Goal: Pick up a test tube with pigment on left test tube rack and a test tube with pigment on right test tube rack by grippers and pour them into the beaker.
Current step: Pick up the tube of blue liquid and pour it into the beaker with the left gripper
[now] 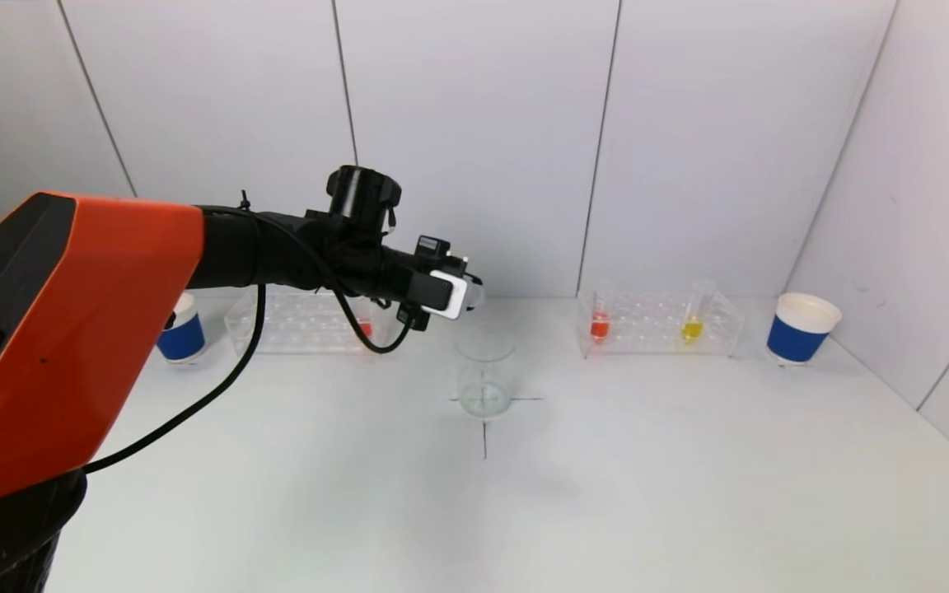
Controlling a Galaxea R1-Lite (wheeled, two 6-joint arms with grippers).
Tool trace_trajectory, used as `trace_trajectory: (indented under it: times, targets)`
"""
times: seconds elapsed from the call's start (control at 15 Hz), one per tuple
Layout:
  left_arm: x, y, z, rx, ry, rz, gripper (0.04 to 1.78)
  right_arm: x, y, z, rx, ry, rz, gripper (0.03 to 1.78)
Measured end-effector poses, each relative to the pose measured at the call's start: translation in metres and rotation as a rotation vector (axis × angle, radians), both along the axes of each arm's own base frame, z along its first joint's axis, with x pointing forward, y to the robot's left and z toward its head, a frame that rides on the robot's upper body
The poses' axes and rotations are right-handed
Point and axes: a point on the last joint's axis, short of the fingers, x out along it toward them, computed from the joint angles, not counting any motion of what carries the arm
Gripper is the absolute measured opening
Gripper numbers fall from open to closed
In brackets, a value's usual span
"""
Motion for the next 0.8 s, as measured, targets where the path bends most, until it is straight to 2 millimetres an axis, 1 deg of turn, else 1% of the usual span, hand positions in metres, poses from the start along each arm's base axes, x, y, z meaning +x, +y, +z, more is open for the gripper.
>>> trace_trajectory:
  times: [0.27,0.47,0.8]
  targets:
    - [-0.0002,-0.0003,-0.0006,0.006,-0.018,-0.01,0.45,0.0,0.0,0.0,0.0,0.0,0.0,1.77]
    - [-0.0012,-0.001,-0.0046,0.006,-0.027,-0.022,0.45,0.0,0.0,0.0,0.0,0.0,0.0,1.77]
    - [-0.0035,0.0007,-0.0097,-0.036,-0.046,-0.07,0.45,0.0,0.0,0.0,0.0,0.0,0.0,1.77]
